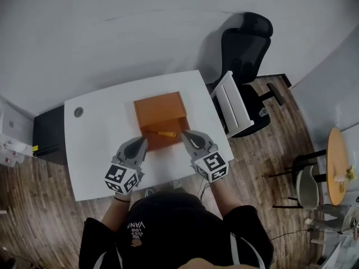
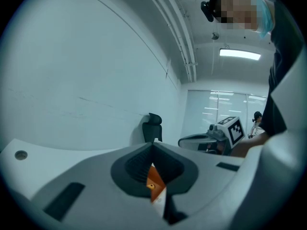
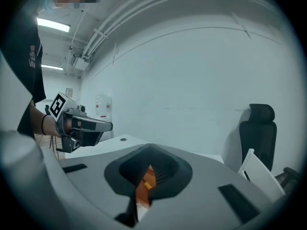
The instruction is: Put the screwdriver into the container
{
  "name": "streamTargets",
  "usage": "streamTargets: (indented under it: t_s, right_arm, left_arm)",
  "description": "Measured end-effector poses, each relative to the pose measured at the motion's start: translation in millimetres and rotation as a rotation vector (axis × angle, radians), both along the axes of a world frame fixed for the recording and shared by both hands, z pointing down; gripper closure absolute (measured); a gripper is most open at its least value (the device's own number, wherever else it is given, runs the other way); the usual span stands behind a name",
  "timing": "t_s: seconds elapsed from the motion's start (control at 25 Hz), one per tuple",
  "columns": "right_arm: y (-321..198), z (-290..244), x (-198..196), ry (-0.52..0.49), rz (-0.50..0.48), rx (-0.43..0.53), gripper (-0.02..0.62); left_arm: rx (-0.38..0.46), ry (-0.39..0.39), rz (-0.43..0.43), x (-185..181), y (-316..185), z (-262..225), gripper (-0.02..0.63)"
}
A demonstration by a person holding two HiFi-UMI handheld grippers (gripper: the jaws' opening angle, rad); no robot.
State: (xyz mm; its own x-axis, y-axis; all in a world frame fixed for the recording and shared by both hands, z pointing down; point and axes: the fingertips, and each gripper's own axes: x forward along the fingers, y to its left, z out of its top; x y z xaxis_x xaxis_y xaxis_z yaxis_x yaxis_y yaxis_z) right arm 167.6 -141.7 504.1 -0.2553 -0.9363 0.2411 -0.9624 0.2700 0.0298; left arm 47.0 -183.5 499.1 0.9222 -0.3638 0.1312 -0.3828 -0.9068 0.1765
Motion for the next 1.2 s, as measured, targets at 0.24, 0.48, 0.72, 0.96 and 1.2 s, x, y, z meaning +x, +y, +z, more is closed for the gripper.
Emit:
streamTargets:
  t_s: [0.24,0.48,0.72,0.96,1.2]
  right_arm:
    - [7.8,-5.4,4.4,-0.014,0.022,0.021,0.583]
    - [14.5,-10.8,8.5,-0.022,0.037,0.039,0.583]
    - [20.9,-14.9,9.6,-0.034,0.044,0.044,0.583]
    - [22.9,-26.8,9.7,-0.045,0.046,0.075,0.583]
    - [25.1,-38.5,11.3,-0.064,0.054,0.106,0.583]
  left_arm:
    - [0.003,-0.003,0.013,2.8,0.6,-3.1,0.591]
    - [0.007,0.001,0.018,6.1,2.1,-6.0,0.591]
    - [-0.002,0.007,0.022,7.9,5.0,-5.5,0.591]
    - [-0.007,0.008,0.021,6.9,4.5,-4.8,0.592]
    - [-0.008,0.013,0.01,4.2,1.8,-6.0,0.591]
